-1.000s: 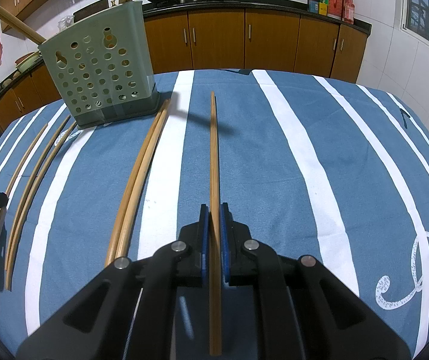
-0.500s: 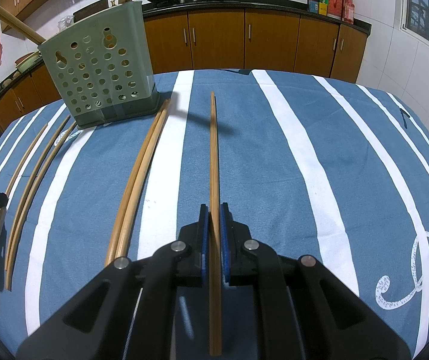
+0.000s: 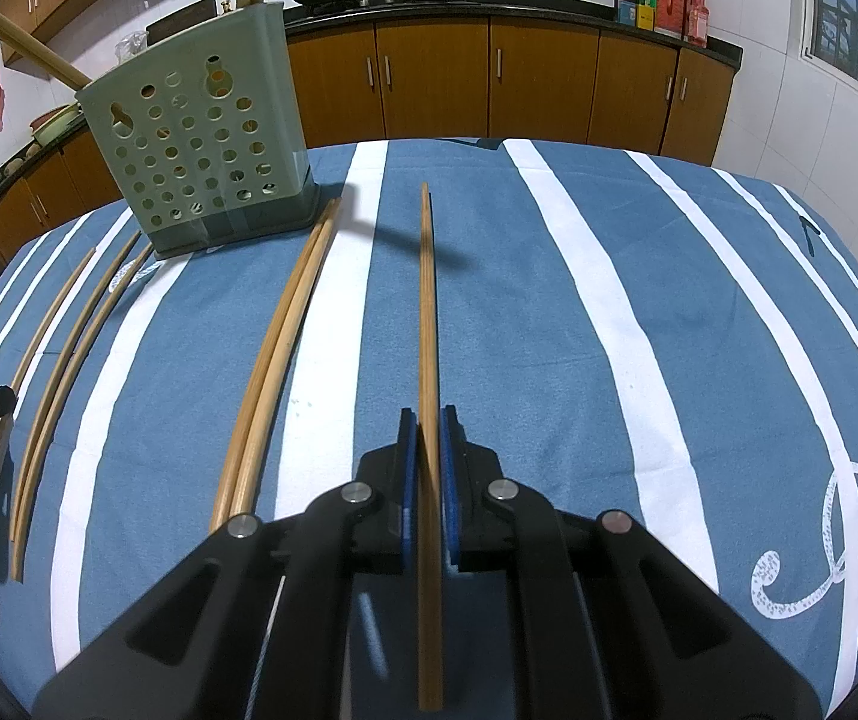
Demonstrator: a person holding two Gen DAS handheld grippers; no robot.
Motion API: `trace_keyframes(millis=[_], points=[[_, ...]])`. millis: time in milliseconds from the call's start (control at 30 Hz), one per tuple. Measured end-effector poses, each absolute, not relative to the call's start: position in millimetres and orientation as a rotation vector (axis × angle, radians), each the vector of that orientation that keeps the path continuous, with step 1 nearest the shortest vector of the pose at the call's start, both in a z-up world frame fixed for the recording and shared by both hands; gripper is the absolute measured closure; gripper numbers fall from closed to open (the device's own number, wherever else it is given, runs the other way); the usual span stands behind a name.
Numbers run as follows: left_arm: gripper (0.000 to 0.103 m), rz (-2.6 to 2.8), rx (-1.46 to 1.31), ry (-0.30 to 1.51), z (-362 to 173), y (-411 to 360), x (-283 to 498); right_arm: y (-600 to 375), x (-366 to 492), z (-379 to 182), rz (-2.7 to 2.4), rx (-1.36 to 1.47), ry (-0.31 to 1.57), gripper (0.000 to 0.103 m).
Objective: Organize utensils
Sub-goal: 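Lift both held chopsticks off the cloth toward the green holder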
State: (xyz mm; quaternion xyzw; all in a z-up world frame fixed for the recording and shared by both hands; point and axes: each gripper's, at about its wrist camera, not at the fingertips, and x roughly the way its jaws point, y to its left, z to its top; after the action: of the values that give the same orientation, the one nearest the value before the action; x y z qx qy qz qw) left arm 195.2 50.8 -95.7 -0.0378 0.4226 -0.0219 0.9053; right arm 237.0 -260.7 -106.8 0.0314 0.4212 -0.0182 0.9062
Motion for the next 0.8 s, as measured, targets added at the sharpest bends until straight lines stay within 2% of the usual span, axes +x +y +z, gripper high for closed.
trace_keyframes(millis=[200,300,467,800], points=[[0.094,-0.050,-0.039,0.876,-95,47,177,-264,217,-108,-0.029,0.087,0.870,0.091],[0.095,-0.055,-0.048,0.876,-96,48,172,-267,211,-108,-0.017,0.112,0.870,0.095],[0.096,-0.052,-0.042,0.877,-93,49,173,-274,207,-96,-0.023,0.140,0.839,0.095],[0.096,-0.067,-0.082,0.669,-18,58,165,-280,193,-21,-0.023,0.140,0.606,0.095]])
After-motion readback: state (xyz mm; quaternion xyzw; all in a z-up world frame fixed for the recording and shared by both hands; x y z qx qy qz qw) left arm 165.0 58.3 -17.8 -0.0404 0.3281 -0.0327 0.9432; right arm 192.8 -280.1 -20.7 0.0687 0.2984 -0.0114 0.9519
